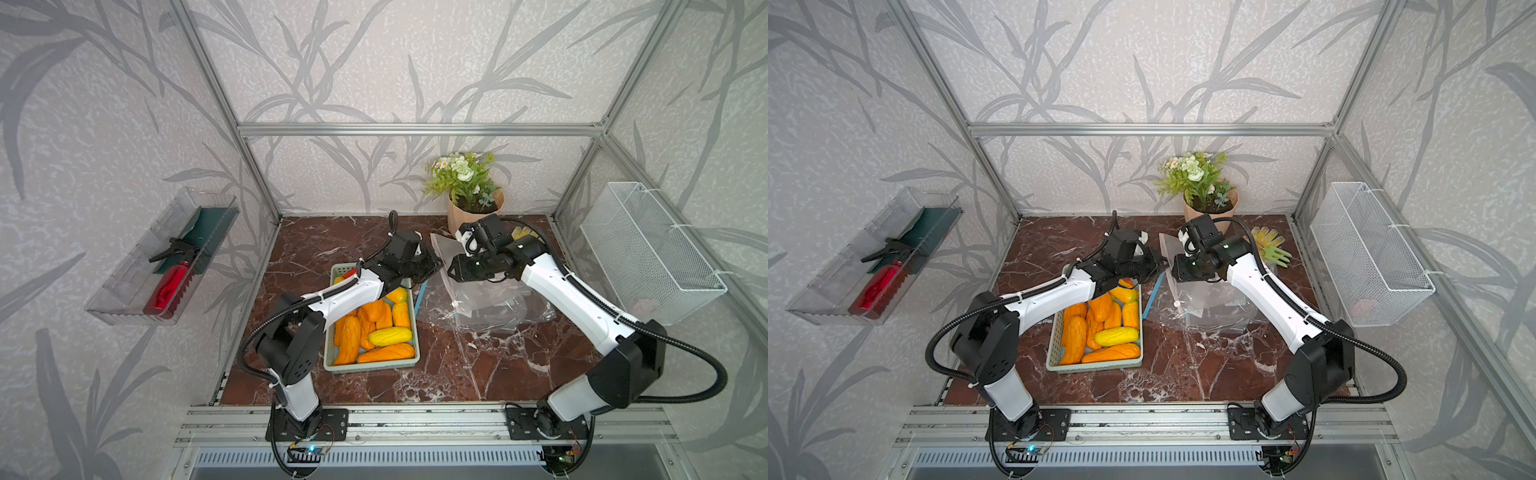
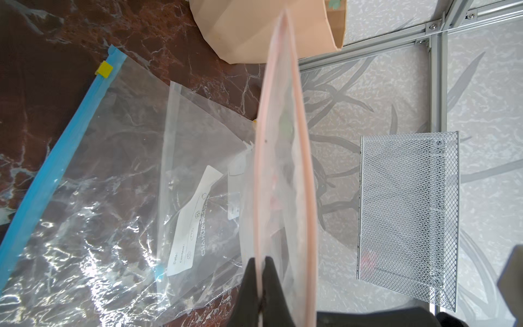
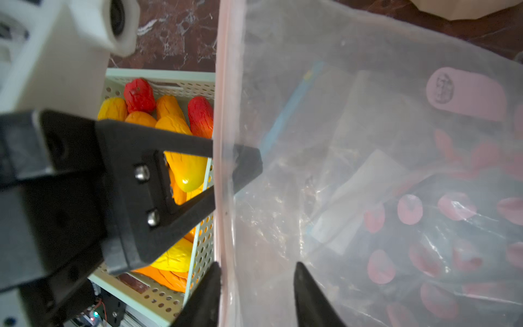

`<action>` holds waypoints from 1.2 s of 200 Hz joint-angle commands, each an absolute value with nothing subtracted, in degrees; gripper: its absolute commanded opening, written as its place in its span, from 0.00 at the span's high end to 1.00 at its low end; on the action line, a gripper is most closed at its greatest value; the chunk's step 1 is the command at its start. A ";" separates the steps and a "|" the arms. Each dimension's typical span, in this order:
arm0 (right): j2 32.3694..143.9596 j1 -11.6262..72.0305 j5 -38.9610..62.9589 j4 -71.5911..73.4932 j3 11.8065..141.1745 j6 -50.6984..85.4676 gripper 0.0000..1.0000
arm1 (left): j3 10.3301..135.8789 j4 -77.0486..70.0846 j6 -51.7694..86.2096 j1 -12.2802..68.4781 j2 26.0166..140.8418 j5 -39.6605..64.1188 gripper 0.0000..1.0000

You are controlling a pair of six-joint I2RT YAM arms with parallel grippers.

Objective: Place the mango in a zip-top bag and seal the zipper
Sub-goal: Open the zipper of the food storage bag.

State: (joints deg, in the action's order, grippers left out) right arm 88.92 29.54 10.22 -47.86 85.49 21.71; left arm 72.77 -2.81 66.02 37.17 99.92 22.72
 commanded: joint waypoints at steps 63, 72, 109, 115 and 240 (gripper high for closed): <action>90.26 34.51 0.32 -49.95 88.56 19.53 0.36 | 78.00 1.98 67.41 37.81 98.00 22.39 1.00; 90.09 34.75 -0.30 -49.39 87.74 19.76 0.36 | 78.20 2.02 67.52 37.81 97.97 22.54 1.00; 90.46 34.83 -2.09 -47.60 87.02 19.22 0.42 | 78.57 3.36 67.32 37.80 97.60 22.68 1.00; 90.91 35.04 -2.47 -47.93 87.53 19.00 0.42 | 78.65 3.34 67.33 37.86 97.57 22.77 1.00; 90.89 34.15 -5.22 -48.94 88.68 17.34 0.45 | 81.43 12.32 62.63 37.80 97.86 21.91 1.00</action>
